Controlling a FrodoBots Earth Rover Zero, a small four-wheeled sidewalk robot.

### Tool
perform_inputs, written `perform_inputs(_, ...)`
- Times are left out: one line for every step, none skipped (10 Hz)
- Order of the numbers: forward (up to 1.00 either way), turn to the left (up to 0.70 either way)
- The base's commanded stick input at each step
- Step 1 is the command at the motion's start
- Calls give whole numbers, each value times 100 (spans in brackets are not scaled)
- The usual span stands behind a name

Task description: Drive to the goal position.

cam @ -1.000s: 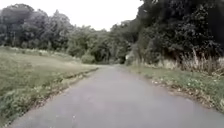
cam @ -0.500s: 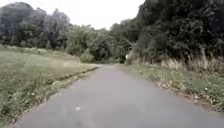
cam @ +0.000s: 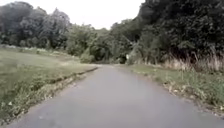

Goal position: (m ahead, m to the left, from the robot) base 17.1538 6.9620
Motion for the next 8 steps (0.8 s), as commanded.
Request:
perform_inputs(100,0)
perform_inputs(100,0)
perform_inputs(100,0)
perform_inputs(100,0)
perform_inputs(100,0)
perform_inputs(100,0)
perform_inputs(100,0)
perform_inputs(100,0)
